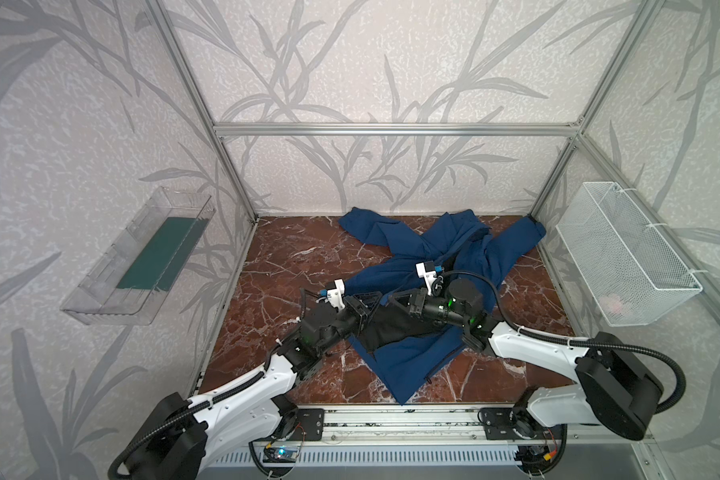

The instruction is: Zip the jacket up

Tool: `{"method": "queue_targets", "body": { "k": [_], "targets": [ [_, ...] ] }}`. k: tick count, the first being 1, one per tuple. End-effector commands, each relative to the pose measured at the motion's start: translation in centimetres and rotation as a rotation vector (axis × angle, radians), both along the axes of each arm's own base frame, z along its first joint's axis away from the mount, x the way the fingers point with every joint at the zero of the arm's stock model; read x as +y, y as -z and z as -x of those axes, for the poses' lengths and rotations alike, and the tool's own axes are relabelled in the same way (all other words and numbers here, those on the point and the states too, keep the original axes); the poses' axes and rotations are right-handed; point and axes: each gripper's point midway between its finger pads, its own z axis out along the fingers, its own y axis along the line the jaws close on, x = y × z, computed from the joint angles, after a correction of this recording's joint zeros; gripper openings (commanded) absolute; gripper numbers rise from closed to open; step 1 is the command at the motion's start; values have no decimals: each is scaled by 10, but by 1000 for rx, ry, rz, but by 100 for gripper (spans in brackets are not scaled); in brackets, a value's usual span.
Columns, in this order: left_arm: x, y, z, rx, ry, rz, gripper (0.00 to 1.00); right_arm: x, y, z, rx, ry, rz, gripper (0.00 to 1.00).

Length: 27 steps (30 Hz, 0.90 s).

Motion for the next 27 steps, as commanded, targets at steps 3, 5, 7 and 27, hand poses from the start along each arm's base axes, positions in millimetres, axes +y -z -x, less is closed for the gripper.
{"method": "queue_targets", "body": {
  "k": [3,5,7,27],
  "targets": [
    [-3,-12,-4,-28,-2,29,39,-1,-23,5,-65,-19,-58,0],
    [-4,-9,-5,-26,-5,32,38,-2,-24,7,-68,-19,-62,0],
    [-3,-7,-6,-24,-13,31,35,-4,-25,7,-68,-13,-62,0],
    [3,-6,-2,-25,-17,-31,0,3,-37,-9,-107,-19,-40,0]
  ]
}}
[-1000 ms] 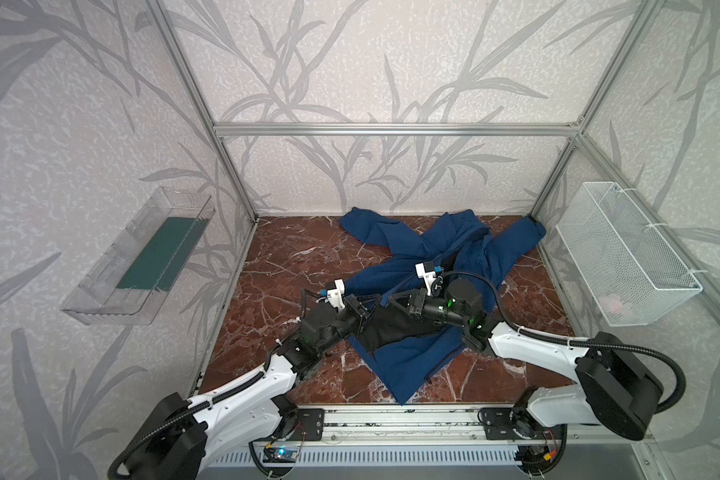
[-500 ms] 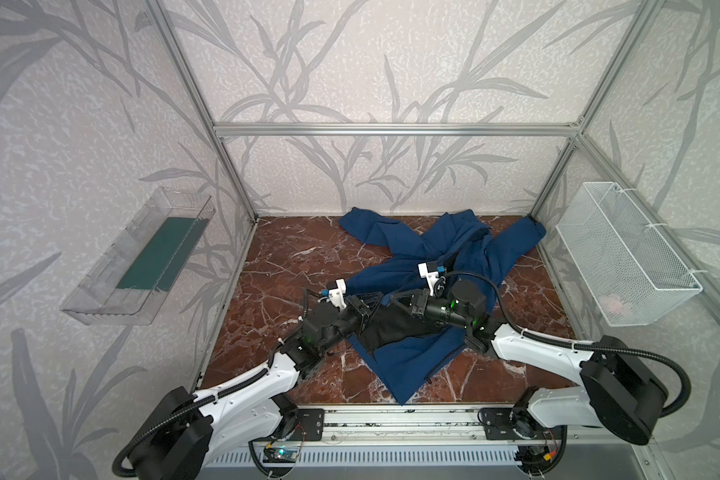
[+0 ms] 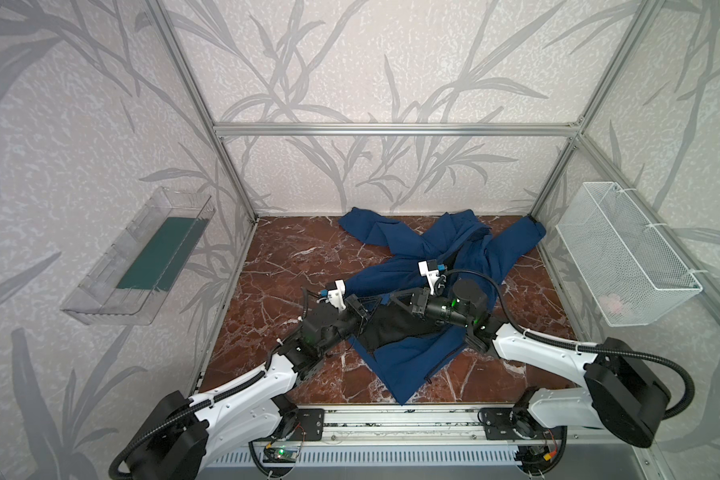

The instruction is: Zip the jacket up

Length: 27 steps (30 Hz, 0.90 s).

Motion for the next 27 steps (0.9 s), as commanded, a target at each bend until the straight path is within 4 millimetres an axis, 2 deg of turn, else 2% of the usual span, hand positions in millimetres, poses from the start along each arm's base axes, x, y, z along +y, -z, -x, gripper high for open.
{"method": "queue_targets", "body": {
  "k": [1,8,21,24,27],
  "targets": [
    [1,-15,-1,-30,-9,7,0,7,-18,-8,-51,-30,-24,0],
    [4,-23,0,-48,-18,16,0,14,11,-13,28,-55,7,0],
    [-3,-27,-2,-55,7,22,0,26,11,-12,32,-118,-3,0],
    [-1,-29,-4,-59,-5,21,12,25,23,-10,73,-126,34,0],
    [-1,-32,-5,-67,-13,25,15,25,27,-8,86,-132,36,0]
  ]
}}
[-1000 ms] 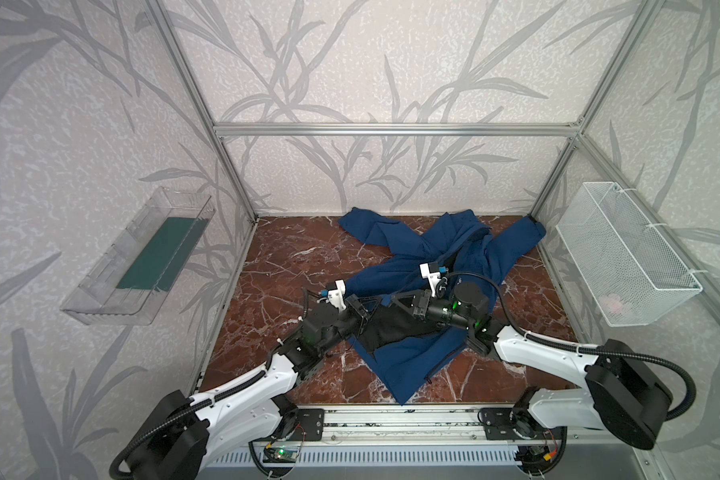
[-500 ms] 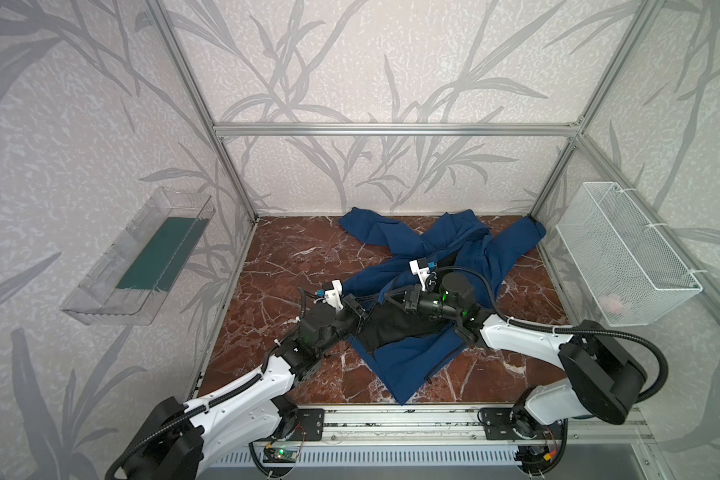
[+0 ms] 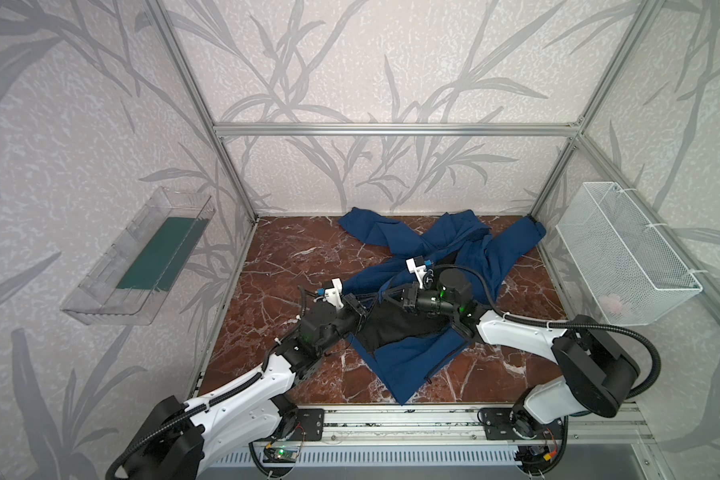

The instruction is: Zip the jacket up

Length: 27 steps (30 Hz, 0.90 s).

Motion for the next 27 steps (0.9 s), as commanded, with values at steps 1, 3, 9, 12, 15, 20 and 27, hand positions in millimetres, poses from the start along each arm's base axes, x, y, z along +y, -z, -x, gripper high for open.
{"method": "queue_targets", "body": {
  "k": [1,3,9,12,15,20,27],
  "targets": [
    [-4,-28,-4,-63,2,41,16,5,-2,4,2,-40,-7,0],
    [-4,-28,-4,-61,5,39,18,6,-2,4,4,-43,-12,0],
    [-6,-27,-4,-60,13,39,29,8,-2,5,15,-61,9,0],
    [-6,-26,-4,-56,13,36,32,9,1,6,30,-77,33,0],
    [-7,-24,-4,-54,17,31,32,10,4,8,43,-93,55,0],
    [-8,-22,-3,-49,24,25,31,13,7,10,60,-120,81,0],
    [-8,-19,-2,-44,29,11,29,16,8,12,77,-153,111,0]
  ]
}}
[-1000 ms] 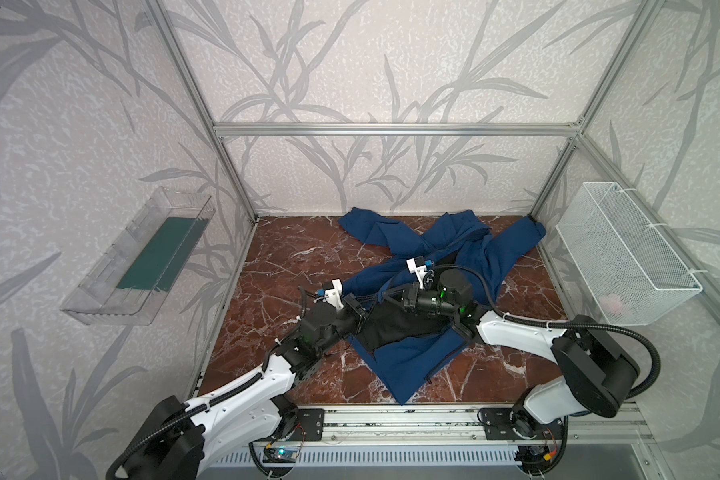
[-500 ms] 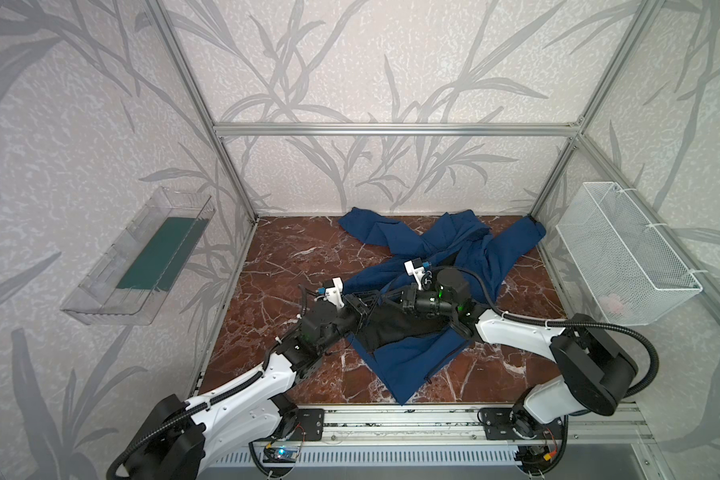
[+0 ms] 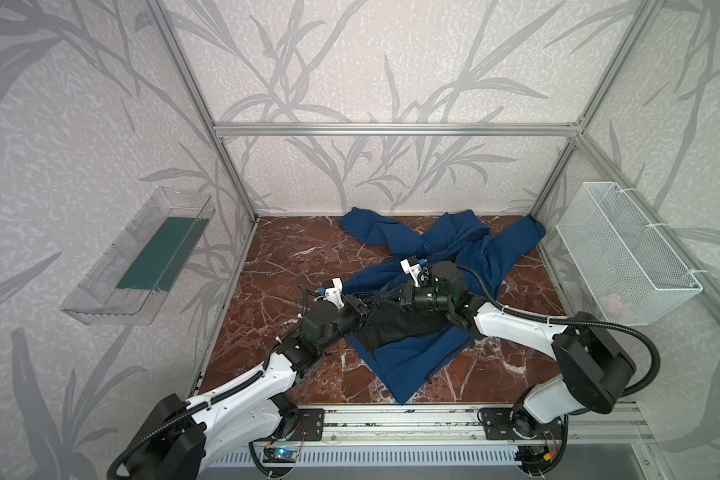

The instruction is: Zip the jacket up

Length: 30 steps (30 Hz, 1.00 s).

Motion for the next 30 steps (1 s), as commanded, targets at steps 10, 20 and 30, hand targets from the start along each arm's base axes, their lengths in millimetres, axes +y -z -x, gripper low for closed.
{"method": "queue_targets", "body": {
  "k": [10,20,30],
  "targets": [
    [-9,-25,-1,-56,35,29,32,13,5,19,65,-129,57,0],
    [-9,-21,1,-50,42,23,27,12,19,20,168,-137,167,0],
    [-11,-19,1,-46,51,24,29,13,21,21,223,-145,226,0]
  ]
}}
